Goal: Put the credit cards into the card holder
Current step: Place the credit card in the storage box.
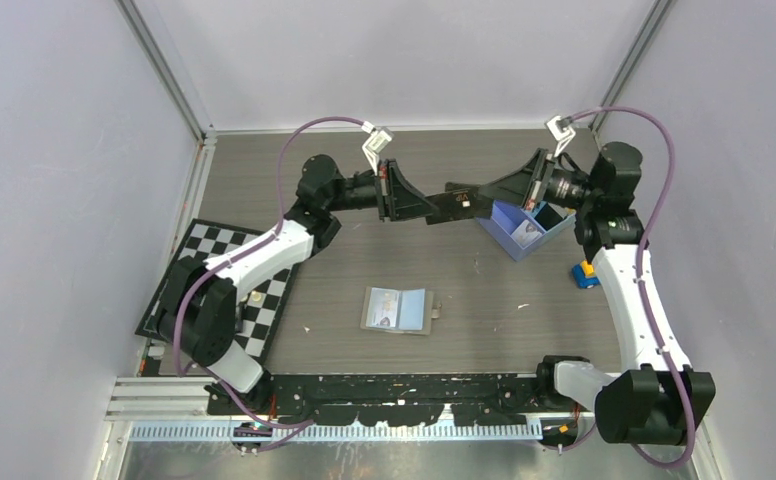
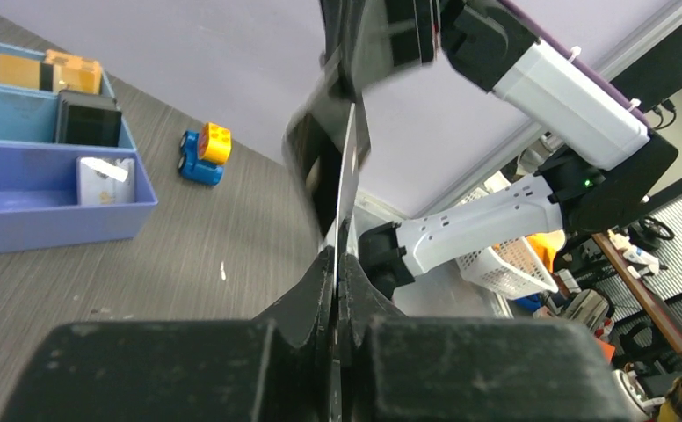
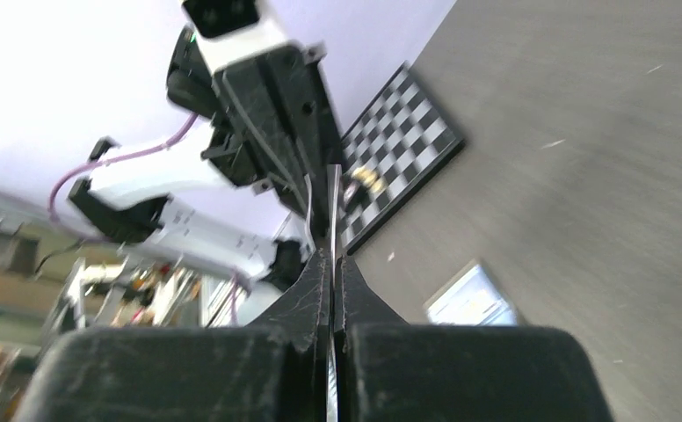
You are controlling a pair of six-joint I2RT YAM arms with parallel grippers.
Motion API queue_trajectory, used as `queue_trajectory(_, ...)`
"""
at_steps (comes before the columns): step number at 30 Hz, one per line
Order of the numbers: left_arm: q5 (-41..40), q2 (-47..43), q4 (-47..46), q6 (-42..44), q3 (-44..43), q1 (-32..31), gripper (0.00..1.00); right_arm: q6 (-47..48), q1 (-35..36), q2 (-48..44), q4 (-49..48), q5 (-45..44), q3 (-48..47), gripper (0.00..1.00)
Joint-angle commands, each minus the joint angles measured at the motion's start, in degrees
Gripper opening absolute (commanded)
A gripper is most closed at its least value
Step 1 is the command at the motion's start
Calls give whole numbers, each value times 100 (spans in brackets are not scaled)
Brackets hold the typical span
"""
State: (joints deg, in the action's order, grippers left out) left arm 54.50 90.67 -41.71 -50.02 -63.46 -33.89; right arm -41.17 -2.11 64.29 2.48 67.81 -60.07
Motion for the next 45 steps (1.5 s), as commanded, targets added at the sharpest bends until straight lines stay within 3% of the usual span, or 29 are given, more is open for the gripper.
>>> queue_trajectory(1,404,-290,118,238,214,363,3,-225,-467,-272,-635,-422,-145,1)
queue_trajectory(7,363,-351,132,230,344,486,0,-131,-673,-287,-494,-564,-194,0)
queue_trajectory(9,298,-429,240,253,401,548,0,419,-738,-297,261,-1037,-388,1)
queue_trajectory(10,241,-493,416,326,421,574,0,934,-745,-286,1172,-1549,-576,1)
queue_trajectory(12,5,-702,1264,789,408,602,0,1696,-738,-210,2277,-2795,-911,1)
queue_trajectory(15,-992,-1158,3305,1880,165,603,0,2115,-738,28,3018,-4743,-1148,1)
queue_trajectory(18,-1712,-1433,4543,2312,7,603,0,2232,-738,460,3259,-5765,-1261,1)
queue_trajectory(23,-2161,-1557,6058,2562,-295,618,0,2426,-734,1084,3394,-7085,-1419,1)
queue_trajectory(32,-2145,-1702,7924,3470,-732,797,0,3587,-738,2009,3322,-7332,-1534,1)
queue_trajectory(39,-2013,-1649,8100,3804,-716,858,0,4266,-733,2495,3101,-6660,-1563,1)
queue_trajectory(45,-1983,-1538,8093,3919,-704,858,0,4468,-737,2888,3209,-6979,-1739,1)
